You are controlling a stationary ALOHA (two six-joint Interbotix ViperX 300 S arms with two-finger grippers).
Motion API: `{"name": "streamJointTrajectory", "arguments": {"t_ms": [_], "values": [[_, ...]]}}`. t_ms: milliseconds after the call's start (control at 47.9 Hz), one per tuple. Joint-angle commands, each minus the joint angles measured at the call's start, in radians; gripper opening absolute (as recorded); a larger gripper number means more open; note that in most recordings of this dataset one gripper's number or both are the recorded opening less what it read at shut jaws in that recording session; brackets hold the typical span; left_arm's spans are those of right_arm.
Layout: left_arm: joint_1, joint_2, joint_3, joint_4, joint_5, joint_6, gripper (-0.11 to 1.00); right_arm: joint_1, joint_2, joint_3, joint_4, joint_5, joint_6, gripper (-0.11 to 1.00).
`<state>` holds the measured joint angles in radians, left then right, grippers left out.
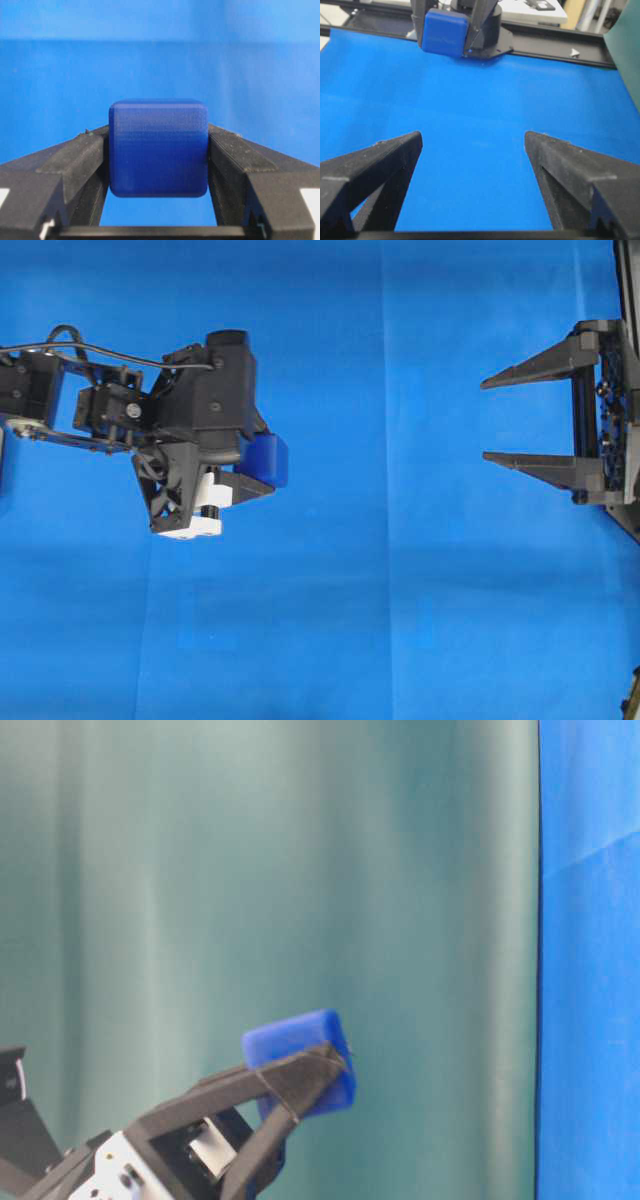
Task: Handover the blue block to the right arm after grasping it with the left arm, then place it in the designated position.
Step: 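Rotate the left gripper to hold the cube out toward the right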
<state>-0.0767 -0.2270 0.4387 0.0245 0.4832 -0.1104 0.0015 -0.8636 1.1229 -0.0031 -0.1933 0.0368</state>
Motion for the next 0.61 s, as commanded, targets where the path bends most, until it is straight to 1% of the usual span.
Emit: {"name": "streamJointTrajectory", "arguments": {"t_ms": [0,292,417,584], "values": [[0.002,-0.044,0.009,0.002,-0.089,0.002,0.49,-0.002,0.006,-0.029,-0.002,-0.011,-0.002,0.97],[0.002,-0.127,0.137,0.002,-0.431,0.008,0.49,-0.002,0.015,-0.029,0.0,-0.011,-0.002,0.97],[0.002,-0.156,0.189,0.002,-0.541,0.009,0.49,-0.002,0.015,-0.029,-0.002,-0.012,-0.002,0.97],[0.002,-0.179,0.245,0.002,-0.643,0.009,0.49,0.0,0.018,-0.029,-0.002,-0.02,-0.003,0.97]]}}
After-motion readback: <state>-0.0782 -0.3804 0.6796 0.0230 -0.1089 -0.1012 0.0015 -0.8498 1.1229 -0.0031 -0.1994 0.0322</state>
